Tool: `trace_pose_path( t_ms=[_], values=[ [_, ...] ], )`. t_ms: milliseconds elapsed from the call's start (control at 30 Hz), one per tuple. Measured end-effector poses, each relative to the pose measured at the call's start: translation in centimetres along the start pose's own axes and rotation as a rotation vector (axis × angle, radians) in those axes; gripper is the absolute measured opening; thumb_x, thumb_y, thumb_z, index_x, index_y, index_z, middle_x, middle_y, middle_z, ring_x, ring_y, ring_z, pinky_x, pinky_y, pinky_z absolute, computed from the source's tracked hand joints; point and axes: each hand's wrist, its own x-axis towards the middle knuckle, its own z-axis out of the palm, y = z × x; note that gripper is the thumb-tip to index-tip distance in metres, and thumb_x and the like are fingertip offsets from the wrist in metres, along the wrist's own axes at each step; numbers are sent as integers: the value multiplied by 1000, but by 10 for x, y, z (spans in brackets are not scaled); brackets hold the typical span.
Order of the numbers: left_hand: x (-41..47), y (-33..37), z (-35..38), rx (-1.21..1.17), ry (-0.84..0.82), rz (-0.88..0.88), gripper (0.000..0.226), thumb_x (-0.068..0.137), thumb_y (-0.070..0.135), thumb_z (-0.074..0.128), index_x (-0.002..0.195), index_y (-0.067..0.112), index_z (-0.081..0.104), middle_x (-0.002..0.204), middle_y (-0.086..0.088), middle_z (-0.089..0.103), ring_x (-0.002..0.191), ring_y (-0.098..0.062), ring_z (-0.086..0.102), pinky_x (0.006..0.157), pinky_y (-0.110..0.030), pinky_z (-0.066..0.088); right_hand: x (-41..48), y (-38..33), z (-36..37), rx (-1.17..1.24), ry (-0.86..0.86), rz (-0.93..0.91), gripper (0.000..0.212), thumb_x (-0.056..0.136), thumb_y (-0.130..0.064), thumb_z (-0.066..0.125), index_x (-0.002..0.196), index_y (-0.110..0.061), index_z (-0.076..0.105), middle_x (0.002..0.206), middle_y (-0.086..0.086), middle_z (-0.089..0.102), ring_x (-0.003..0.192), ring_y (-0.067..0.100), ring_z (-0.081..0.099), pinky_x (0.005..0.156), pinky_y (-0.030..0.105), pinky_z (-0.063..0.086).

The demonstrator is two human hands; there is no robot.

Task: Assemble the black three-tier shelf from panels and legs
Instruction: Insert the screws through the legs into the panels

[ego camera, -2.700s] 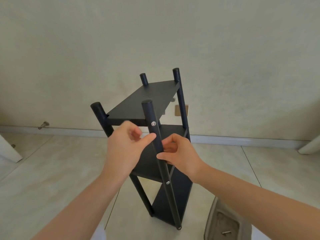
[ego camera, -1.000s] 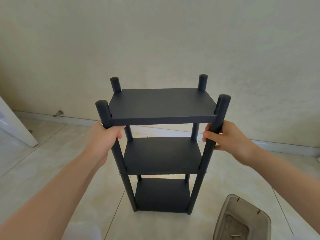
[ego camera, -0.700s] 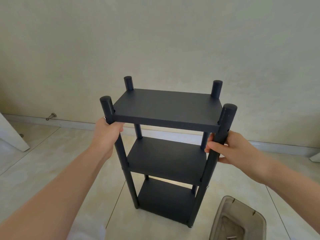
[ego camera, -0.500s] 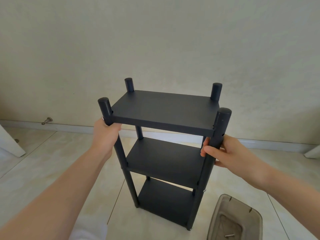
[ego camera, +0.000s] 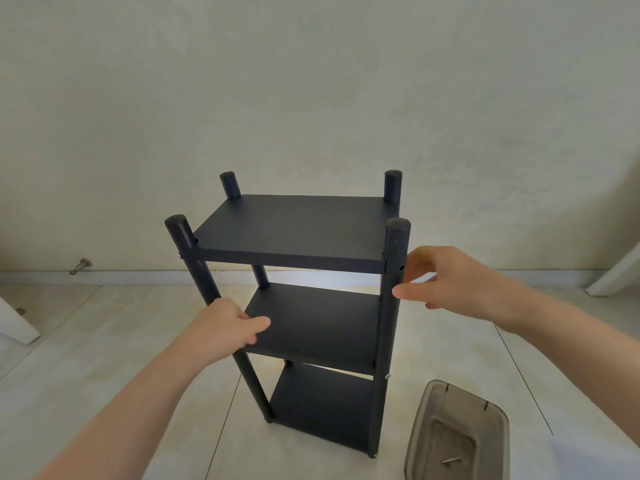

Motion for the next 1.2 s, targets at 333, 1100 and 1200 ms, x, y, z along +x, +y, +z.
trace_pose_path(
  t_ms=[333,1100,1200],
  values=[
    [-16,67,40,-810,-373,414,33,90,37,70,121,28,68,121,12,72,114,-7,68,90,-20,56,-23,-20,-14,121,213,-294,32,93,-18,55,116,-39,61,111,-23,64,103,-10,58,76,4,45],
    [-12,115,70,-1195,-315,581,23,80,28,69,99,35,80,113,-2,76,107,-21,72,75,-23,59,-19,-22,-10,-39,265,-335,29,96,-36,59,124,-30,57,105,-8,75,105,7,66,83,17,48],
    [-11,114,71,-1200,-326,605,22,82,26,69,100,34,80,114,-4,76,107,-23,72,76,-25,59,-20,-22,-8,-55,267,-344,27,98,-35,57,124,-29,55,106,-7,74,102,13,67,81,23,52]
  ],
)
